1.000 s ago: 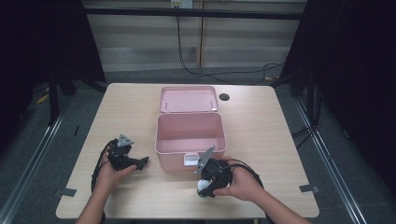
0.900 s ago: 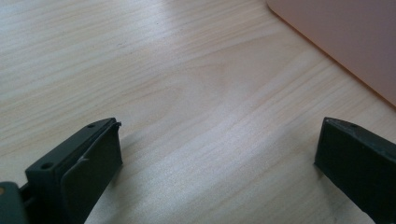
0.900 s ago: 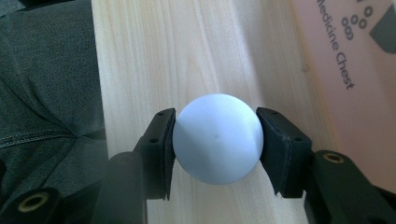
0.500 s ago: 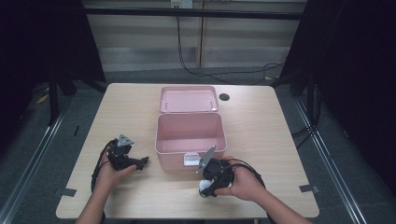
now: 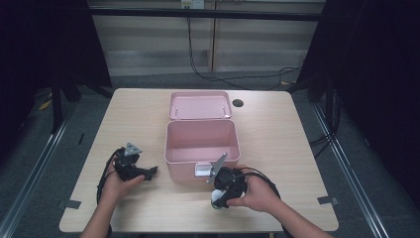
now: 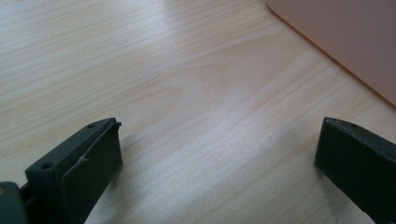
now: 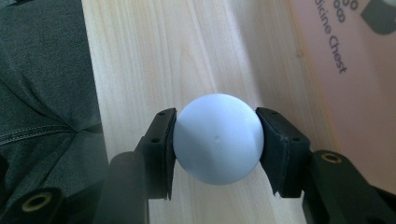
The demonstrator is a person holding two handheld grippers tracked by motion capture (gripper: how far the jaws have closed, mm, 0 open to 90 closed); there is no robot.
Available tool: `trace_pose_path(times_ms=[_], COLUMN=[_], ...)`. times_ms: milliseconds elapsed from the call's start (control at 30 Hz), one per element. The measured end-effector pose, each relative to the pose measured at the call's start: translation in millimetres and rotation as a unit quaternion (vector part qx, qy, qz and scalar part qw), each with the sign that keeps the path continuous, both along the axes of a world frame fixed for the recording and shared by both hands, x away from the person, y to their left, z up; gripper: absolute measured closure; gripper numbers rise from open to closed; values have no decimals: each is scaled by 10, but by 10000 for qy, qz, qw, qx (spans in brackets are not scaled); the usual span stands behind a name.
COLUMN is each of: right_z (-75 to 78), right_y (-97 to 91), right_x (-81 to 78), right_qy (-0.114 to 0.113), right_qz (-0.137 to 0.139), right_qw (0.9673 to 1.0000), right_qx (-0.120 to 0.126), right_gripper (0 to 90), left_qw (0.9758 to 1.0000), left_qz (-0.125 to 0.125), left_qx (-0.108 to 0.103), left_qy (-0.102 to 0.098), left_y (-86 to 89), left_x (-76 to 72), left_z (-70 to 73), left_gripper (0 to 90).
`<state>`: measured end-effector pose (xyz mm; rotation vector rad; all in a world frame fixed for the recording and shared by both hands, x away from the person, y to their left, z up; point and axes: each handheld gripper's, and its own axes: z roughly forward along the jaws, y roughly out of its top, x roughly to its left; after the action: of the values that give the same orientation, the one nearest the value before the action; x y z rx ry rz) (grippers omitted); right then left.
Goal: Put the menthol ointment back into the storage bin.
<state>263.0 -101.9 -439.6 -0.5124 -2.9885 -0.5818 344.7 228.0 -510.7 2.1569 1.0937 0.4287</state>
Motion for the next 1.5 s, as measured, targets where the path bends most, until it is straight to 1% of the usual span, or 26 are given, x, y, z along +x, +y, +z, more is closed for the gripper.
trace_pose_path(times_ms=[67,100,167,200,267,367,400,433,467,567,600,667,700,767,800,833,933,1033,1067,1233,1267,1300,1333,1367,1467,1500], right_z=[11,23,47,69,106,178,218,218,251,293,337,363,383,434,482,482,579,624,660,743,759,779,798,823,905,905], right_y=[0,-3,-17,-20,-36,-67,-77,-77,-92,-103,-124,-128,-137,-154,-167,-167,-190,-204,-216,-229,-233,-236,-244,-246,-275,-275], right_x=[2,0,10,4,14,28,23,23,28,24,34,34,43,56,69,69,95,110,125,144,152,156,166,168,203,203], right_qy=[6,41,37,93,55,70,104,104,70,72,45,77,40,94,58,58,40,34,26,39,41,58,14,65,30,30], right_qz=[15,-31,1,-47,-9,9,-87,-87,-17,-63,-33,-74,-69,-132,-163,-163,-185,-201,-191,-207,-165,-204,-168,-212,-221,-221], right_qw=[10000,10000,10000,9999,10000,10000,9999,9999,10000,10000,10000,9999,9999,9997,9997,9997,9997,9997,9997,9997,9998,9997,9998,9997,9997,9997], right_qx=[-36,-30,30,10,25,50,34,34,12,19,54,58,107,167,169,169,157,146,141,101,115,120,117,107,99,99], right_gripper=[504,504,504,504,504,505,505,505,505,505,505,505,504,504,505,505,505,505,505,505,505,505,505,505,505,505], left_qw=[10000,10000,10000,10000,10000,10000,10000,10000,10000,10000,10000,10000,10000,10000,10000,10000,10000,10000,10000,10000,10000,10000,10000,10000,10000,10000], left_qz=[-3,-5,-9,-9,-5,-5,-3,-4,-4,-4,-5,-8,-8,-7,-6,-6,-10,-19,18,-4,5,-3,-5,-6,-6,-6], left_qx=[-6,-5,-10,-9,-6,-7,-8,-7,-6,-7,-6,-4,-5,-6,-6,-6,-7,-13,-63,-42,-44,-40,-40,-40,-40,-40], left_qy=[-1,-2,1,2,-2,-1,-2,-1,-2,-1,-2,-2,-2,-2,-3,-3,-2,-2,-7,3,-6,-11,-10,-11,-11,-11], left_y=[0,0,0,0,0,0,0,0,0,0,0,0,0,0,0,0,0,0,-6,-3,-4,-2,-2,-2,-2,-2], left_x=[0,1,1,1,1,2,2,2,2,2,2,3,3,2,2,2,3,5,4,5,5,6,6,6,7,7], left_z=[0,0,-1,-1,-1,-1,-1,-1,-1,-1,-1,-1,-1,-1,-1,-1,-1,-2,-7,-4,-6,-5,-5,-5,-5,-5], left_gripper=[0,0,0,0,0,0,0,0,0,0,0,0,0,0,0,0,0,0,0,0,0,0,0,0,0,0])
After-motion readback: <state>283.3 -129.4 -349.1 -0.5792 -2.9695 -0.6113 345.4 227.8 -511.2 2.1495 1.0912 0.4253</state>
